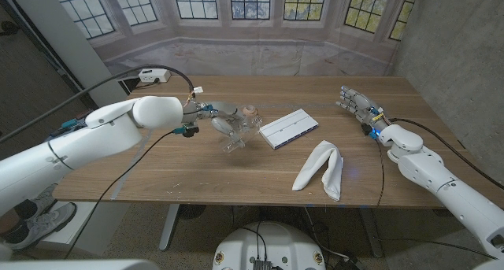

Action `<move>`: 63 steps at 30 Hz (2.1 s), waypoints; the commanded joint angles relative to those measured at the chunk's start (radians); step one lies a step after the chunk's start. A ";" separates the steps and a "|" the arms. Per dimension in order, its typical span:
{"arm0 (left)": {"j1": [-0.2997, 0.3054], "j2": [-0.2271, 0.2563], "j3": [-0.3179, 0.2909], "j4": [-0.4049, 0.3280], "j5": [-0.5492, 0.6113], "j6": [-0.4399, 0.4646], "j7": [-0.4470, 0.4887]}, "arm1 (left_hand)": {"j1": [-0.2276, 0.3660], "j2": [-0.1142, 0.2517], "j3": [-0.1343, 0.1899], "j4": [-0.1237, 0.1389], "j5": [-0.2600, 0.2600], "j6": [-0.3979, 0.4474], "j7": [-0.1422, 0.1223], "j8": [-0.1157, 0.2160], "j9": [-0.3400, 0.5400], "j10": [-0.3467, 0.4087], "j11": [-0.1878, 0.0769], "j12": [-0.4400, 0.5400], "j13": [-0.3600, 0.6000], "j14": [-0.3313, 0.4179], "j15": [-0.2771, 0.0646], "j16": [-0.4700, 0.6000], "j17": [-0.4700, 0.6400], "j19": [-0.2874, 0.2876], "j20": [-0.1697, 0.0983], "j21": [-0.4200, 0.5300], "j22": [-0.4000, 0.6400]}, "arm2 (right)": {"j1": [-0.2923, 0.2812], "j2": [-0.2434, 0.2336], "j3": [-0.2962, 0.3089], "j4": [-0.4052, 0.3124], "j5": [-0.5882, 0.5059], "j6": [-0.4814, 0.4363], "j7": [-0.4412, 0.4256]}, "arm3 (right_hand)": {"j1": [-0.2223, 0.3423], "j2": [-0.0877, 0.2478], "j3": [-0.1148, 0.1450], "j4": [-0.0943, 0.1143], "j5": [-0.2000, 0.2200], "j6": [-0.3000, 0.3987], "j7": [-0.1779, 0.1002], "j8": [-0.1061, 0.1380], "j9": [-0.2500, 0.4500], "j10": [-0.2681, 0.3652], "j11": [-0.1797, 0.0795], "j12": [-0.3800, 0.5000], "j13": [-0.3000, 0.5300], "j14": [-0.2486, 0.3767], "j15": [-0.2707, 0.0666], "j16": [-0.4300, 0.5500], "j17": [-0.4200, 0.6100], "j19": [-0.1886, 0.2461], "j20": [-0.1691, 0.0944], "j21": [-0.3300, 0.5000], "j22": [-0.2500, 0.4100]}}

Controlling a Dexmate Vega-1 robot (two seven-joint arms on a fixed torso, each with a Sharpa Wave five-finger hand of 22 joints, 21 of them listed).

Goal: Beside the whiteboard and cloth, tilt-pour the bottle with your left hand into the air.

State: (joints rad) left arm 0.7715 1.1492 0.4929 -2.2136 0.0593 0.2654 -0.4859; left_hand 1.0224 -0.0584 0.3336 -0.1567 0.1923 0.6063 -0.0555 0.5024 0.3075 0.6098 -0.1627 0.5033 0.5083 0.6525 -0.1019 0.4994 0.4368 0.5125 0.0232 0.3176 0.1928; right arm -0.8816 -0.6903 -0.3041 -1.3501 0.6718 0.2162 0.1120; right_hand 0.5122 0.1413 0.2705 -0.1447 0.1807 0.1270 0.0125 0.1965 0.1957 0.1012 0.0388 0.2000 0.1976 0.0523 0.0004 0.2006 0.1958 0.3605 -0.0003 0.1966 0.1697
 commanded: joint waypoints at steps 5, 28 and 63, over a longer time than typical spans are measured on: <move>-0.174 -0.044 0.127 0.018 0.125 0.060 -0.230 | 0.119 0.146 0.009 0.006 0.007 0.118 0.046 0.006 0.001 0.013 -0.007 0.005 0.008 0.054 -0.047 -0.005 0.006 -0.003 -0.002 0.002 0.003 | 0.015 0.016 0.004 0.029 -0.003 0.037 0.003 | 0.015 -0.001 0.006 -0.006 0.003 0.009 0.006 0.007 0.002 0.011 -0.001 0.006 0.005 0.013 0.000 0.010 0.000 0.009 -0.003 0.000 0.002; -0.276 -0.064 0.184 0.023 0.203 0.086 -0.437 | 0.119 0.157 0.015 0.005 0.010 0.126 0.049 0.015 -0.001 0.015 -0.004 0.006 0.026 0.053 -0.048 -0.013 0.013 -0.009 0.000 -0.002 0.002 | -0.019 0.019 0.020 -0.001 0.003 0.067 -0.017 | 0.020 -0.001 0.008 -0.006 0.004 0.010 0.005 0.006 0.002 0.010 -0.003 0.004 0.005 0.013 -0.001 0.008 0.000 0.009 -0.003 -0.002 0.002; -0.337 -0.154 0.270 0.006 0.607 0.041 -0.565 | 0.113 0.159 0.009 0.003 0.009 0.140 0.045 0.037 0.005 0.045 -0.007 0.019 0.054 0.076 -0.054 0.000 0.039 -0.001 -0.003 0.000 0.003 | -0.012 0.051 0.026 0.066 0.022 0.117 0.012 | 0.023 -0.002 0.008 -0.005 0.004 0.011 0.006 0.005 0.002 0.012 -0.002 0.003 0.005 0.014 -0.001 0.007 0.001 0.011 -0.001 -0.002 0.002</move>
State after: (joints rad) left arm 0.3952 1.0264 0.7539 -2.1957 0.5100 0.3271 -1.0905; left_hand 1.0217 -0.0577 0.3335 -0.1566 0.1961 0.6063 -0.0555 0.5282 0.3093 0.6239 -0.1486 0.5159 0.5589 0.6738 -0.1088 0.4877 0.4669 0.5035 0.0215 0.3176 0.1927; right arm -0.8952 -0.6448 -0.2841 -1.3082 0.6857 0.3188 0.1134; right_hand 0.5266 0.1373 0.2747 -0.1489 0.1807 0.1322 0.0177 0.1965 0.1956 0.1065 0.0334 0.2000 0.1976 0.0613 -0.0016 0.2006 0.1958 0.3618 -0.0019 0.1965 0.1697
